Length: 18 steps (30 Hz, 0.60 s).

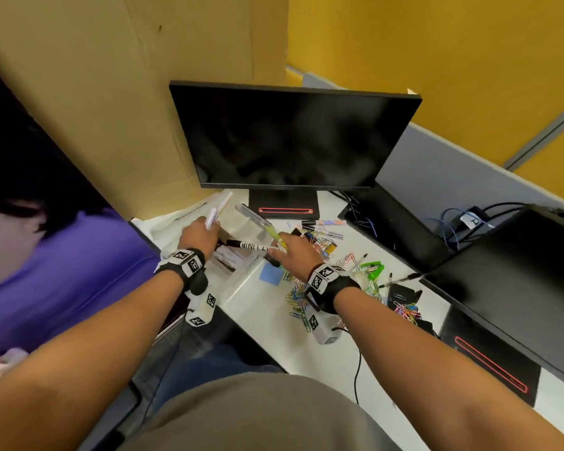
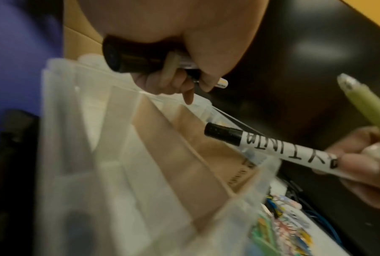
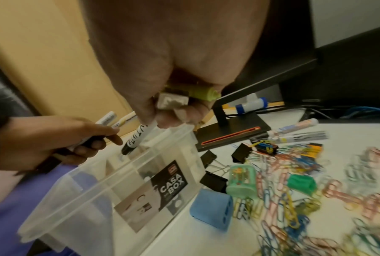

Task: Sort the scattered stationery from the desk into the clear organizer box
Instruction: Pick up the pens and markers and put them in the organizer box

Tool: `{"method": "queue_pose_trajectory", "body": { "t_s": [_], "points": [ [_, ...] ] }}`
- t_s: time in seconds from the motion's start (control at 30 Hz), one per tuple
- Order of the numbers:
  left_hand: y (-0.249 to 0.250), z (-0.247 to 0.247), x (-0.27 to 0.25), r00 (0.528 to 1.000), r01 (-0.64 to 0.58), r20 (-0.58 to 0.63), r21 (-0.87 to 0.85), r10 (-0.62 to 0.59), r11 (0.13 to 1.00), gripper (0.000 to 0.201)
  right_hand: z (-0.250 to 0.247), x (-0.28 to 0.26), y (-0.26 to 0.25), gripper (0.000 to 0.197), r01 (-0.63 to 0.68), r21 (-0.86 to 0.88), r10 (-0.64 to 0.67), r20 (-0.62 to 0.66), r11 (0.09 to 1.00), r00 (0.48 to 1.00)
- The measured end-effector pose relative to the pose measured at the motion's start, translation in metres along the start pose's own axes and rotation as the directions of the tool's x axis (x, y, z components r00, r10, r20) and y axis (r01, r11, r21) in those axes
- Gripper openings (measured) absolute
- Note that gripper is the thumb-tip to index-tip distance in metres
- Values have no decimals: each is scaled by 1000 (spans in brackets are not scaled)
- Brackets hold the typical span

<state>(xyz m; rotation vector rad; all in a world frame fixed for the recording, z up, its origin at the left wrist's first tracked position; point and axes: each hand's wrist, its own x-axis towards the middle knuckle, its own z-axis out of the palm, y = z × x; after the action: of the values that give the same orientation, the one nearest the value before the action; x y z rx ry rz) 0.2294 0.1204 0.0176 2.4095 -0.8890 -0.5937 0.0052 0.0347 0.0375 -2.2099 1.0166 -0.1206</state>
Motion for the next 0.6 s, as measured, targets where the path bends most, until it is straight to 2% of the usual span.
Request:
{"method": "queue_pose_trajectory", "body": {
  "t_s": [0.1, 0.33, 0.6],
  "points": [
    [-17, -6, 6, 999, 39, -34, 51, -38, 998, 36, 11, 12, -21, 33, 19, -140, -13, 44, 990, 999],
    [-37, -8, 8, 998, 66, -3, 7, -66, 998, 33, 36, 33, -55, 26, 76, -382, -59, 56, 921, 997],
    [-50, -9, 9, 999, -4, 34, 13, 3, 1000, 37, 62, 51, -76, 27, -3, -376, 24, 50, 927, 998]
  ]
}}
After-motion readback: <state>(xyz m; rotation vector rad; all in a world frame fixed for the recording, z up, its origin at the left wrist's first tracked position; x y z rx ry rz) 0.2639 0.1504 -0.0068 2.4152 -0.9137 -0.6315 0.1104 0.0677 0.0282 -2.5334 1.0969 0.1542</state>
